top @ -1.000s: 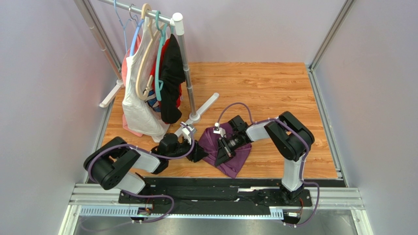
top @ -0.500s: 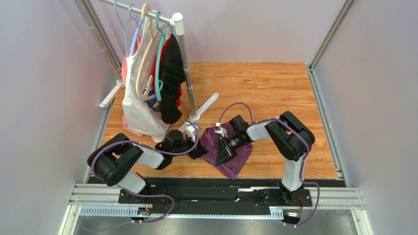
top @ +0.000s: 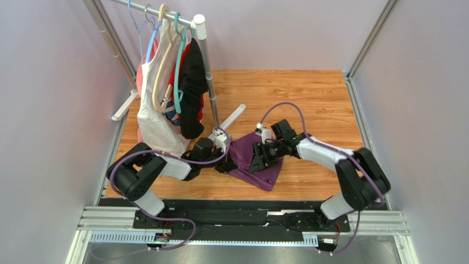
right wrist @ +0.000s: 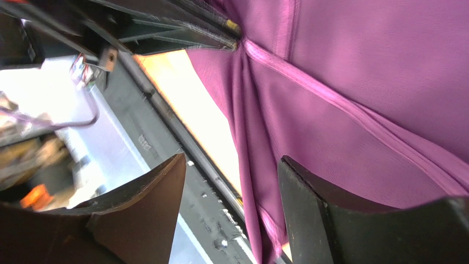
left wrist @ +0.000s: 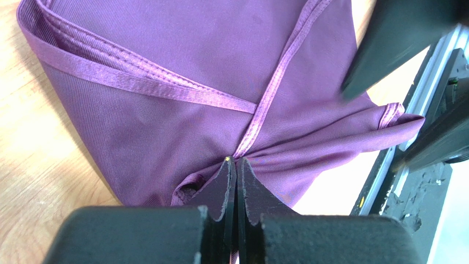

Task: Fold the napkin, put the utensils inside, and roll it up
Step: Roll the napkin with the utensil

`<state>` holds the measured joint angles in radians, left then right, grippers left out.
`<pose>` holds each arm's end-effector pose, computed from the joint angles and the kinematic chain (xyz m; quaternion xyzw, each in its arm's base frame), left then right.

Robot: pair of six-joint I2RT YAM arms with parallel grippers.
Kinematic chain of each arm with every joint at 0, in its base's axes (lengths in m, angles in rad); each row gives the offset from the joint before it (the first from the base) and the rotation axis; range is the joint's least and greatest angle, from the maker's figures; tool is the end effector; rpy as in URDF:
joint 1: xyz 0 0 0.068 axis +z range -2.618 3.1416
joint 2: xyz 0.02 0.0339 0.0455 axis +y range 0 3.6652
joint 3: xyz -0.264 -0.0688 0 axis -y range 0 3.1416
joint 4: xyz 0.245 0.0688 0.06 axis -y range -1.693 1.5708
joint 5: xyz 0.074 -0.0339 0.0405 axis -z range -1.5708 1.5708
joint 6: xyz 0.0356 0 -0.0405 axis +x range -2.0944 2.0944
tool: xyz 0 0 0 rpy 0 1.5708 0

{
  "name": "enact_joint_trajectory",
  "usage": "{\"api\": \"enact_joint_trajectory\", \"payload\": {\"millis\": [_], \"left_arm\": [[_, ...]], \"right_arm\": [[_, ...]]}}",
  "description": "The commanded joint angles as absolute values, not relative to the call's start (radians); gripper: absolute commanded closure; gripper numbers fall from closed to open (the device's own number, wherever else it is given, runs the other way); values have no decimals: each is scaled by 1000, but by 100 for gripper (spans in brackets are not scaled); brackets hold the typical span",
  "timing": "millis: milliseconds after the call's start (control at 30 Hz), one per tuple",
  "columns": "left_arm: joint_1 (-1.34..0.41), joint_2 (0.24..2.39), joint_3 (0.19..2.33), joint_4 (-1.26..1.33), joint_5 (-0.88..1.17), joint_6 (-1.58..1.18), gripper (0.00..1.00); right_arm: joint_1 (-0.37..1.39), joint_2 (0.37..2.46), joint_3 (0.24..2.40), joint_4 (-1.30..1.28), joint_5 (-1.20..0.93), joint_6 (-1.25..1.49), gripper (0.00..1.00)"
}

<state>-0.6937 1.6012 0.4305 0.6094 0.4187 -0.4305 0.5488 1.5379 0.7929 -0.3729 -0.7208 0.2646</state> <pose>0.1975 -0.1831 0.1184 0.2120 0.8356 -0.4060 0.3033 0.2234 0.1641 0.1648 -0.2075 0.8915 0.3987 0.0570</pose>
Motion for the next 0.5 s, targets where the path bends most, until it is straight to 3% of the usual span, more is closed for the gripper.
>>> {"api": "enact_joint_trajectory", "payload": {"millis": [0, 167, 300, 467], "left_arm": [[-696, 1654, 426, 443, 388, -433, 100], [-689, 1667, 454, 376, 383, -436, 100], [-667, 1681, 468, 348, 405, -443, 100], [-635, 1677, 472, 316, 429, -433, 100]], "right_arm": [[545, 1298, 752, -474, -468, 277, 33], [699, 1020, 669, -465, -249, 308, 33], [875, 976, 603, -424, -172, 435, 33], [963, 1023, 568, -388, -137, 502, 34]]}}
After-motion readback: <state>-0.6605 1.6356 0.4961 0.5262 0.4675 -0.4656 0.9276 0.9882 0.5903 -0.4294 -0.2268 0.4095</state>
